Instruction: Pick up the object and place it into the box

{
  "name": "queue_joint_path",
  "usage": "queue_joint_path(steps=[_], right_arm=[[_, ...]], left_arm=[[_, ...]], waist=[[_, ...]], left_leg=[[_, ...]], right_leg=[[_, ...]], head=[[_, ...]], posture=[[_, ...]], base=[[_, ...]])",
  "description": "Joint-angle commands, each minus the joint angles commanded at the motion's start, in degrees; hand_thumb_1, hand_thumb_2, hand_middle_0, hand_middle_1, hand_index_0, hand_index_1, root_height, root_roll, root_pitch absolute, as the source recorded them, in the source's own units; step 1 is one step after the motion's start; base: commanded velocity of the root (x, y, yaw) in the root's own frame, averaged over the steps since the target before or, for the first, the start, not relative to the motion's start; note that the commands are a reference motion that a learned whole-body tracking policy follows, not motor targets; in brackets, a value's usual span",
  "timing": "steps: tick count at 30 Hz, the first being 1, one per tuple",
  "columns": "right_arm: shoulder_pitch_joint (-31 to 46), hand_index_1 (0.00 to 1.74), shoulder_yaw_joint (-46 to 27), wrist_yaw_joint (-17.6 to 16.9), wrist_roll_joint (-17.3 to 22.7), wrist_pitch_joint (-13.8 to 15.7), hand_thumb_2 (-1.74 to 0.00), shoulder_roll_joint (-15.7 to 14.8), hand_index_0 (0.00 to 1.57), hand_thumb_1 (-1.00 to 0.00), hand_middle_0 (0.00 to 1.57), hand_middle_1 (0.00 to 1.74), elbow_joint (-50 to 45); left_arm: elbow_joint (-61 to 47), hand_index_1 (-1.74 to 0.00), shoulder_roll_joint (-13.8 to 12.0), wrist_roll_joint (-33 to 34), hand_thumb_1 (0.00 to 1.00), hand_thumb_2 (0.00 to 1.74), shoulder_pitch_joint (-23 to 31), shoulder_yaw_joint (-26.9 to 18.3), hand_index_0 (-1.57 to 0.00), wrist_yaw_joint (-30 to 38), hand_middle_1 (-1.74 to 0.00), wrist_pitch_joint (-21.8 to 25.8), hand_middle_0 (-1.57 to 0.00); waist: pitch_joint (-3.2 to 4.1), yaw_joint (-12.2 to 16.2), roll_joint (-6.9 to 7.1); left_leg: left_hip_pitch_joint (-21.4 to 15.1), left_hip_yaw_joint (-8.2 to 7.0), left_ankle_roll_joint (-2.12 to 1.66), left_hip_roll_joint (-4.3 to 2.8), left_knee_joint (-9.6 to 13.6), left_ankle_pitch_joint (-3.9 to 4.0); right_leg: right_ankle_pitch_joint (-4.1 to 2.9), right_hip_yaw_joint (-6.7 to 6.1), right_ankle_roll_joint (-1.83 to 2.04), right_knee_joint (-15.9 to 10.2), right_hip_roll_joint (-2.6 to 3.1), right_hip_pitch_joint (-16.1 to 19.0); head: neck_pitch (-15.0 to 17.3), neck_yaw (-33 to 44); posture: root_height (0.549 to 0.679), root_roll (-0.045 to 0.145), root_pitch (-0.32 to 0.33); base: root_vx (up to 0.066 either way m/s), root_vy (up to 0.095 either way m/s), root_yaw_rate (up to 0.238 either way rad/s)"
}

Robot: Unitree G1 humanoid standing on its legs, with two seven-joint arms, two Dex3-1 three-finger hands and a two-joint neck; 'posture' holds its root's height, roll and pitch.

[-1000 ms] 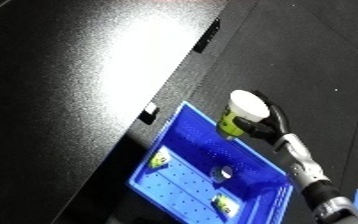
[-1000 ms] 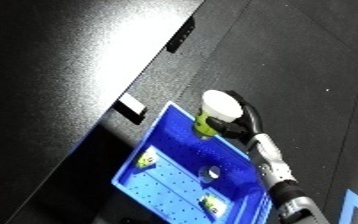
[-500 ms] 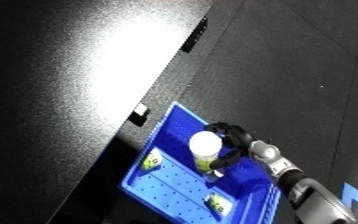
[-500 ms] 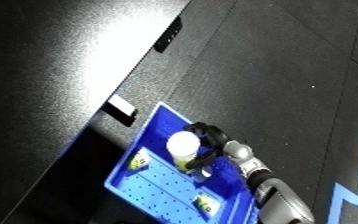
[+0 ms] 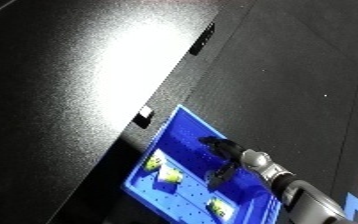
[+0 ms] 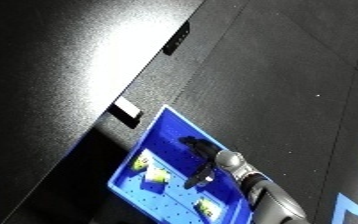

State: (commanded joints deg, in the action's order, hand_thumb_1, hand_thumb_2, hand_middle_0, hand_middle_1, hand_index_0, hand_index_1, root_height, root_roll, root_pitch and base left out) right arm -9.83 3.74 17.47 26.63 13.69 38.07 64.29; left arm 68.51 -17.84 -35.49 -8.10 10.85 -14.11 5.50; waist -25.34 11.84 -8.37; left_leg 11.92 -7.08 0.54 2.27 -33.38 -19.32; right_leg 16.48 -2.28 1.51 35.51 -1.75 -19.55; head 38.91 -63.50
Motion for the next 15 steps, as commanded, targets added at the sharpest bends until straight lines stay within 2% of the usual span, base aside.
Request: queue_joint_path(steps=[4,8,15], right_arm=[[-1.24,0.00,1.80,0.78,-0.01,-0.85,0.00,-1.04,0.00,0.00,0.00,0.00,-1.11],[-2.65,0.00,3.51,1.07,0.54,-2.42,0.00,-2.25,0.00,0.00,0.00,0.00,-1.84],[-4.91,0.00,5.82,4.49,1.90,-7.41,0.00,-4.93,0.00,0.00,0.00,0.00,-2.21]], left_arm=[[0.06,0.00,-0.54,0.90,0.00,0.00,-0.35,0.45,0.00,-0.09,0.00,-0.37,0.00],[0.21,0.00,-0.71,1.70,0.00,0.00,-0.86,1.04,0.00,0.05,0.00,-0.53,0.00],[0.69,0.00,-0.85,2.72,0.00,0.00,-2.01,1.66,0.00,0.77,0.00,-0.78,0.00]], waist=[[0.42,-1.51,0.66],[0.65,-2.87,1.27],[0.61,-5.06,2.45]], left_leg=[[0.58,0.83,-0.07,0.10,-0.49,-0.17],[0.93,1.47,-0.23,0.02,-0.76,0.01],[1.68,2.76,-0.65,-0.17,-2.01,0.51]], right_leg=[[0.80,1.03,-0.29,1.45,-0.51,0.00],[1.18,1.94,-0.50,2.17,-0.97,0.29],[1.79,3.23,-0.95,3.50,-1.83,0.92]], head=[[0.79,2.21],[1.40,5.85],[1.42,19.32]], posture=[[0.650,0.071,-0.012],[0.650,0.072,-0.019],[0.648,0.075,-0.037]], base=[[-0.008,-0.058,0.186],[-0.003,-0.052,0.174],[0.008,-0.048,0.160]])
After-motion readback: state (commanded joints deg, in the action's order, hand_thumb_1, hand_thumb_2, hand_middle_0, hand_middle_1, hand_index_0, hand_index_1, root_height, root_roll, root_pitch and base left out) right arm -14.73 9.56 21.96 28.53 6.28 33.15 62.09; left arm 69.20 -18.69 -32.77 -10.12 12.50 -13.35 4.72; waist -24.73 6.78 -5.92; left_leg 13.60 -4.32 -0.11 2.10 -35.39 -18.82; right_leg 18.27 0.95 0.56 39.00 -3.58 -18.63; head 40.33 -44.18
